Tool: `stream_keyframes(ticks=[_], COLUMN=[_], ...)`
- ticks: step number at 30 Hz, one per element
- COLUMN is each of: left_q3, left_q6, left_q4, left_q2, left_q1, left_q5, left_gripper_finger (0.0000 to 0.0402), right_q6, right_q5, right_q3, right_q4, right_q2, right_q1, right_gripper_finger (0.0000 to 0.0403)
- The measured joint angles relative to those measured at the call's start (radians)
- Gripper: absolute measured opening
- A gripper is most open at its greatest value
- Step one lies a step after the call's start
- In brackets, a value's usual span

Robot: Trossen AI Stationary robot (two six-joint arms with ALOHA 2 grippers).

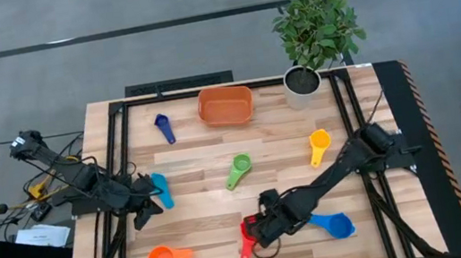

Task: Nest measuring cups in basket
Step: Stack the red measuring cup on top of the orange measuring cup

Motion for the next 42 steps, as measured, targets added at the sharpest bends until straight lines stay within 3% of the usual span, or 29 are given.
stream_keyframes(ticks=[7, 17, 23, 31, 37, 42], left_q3=[0.000, -0.001, -0.001, 0.045, 0.208, 0.329], left_q6=[0.021, -0.025, -0.056, -0.074, -0.073, -0.073], left_q4=[-0.007, -0.024, -0.034, -0.088, -0.315, -0.545], left_q2=[0.000, 0.000, 0.000, 0.000, 0.000, 0.000], left_q1=[0.000, -0.001, -0.001, -0.001, -0.001, -0.001], left_q5=[0.021, 0.042, 0.041, 0.044, -0.022, -0.096], left_gripper_finger=[0.0000, 0.0000, 0.0000, 0.0000, 0.0000, 0.0000], right_q6=[0.002, -0.306, -0.385, -0.698, -0.945, -1.136], right_q5=[-0.011, -0.019, -0.004, -0.003, -0.024, -0.026], right_q3=[0.025, 0.119, 0.119, 0.119, 0.123, 0.217], right_q4=[0.001, -0.043, -0.064, 0.055, 0.243, 0.262], right_q2=[0.036, 0.061, 0.062, 0.062, 0.062, 0.071], right_q1=[0.000, -0.027, -0.036, -0.085, -0.138, -0.178], right_gripper_finger=[0.0156, 0.0012, 0.0027, 0.0013, 0.0005, 0.0007])
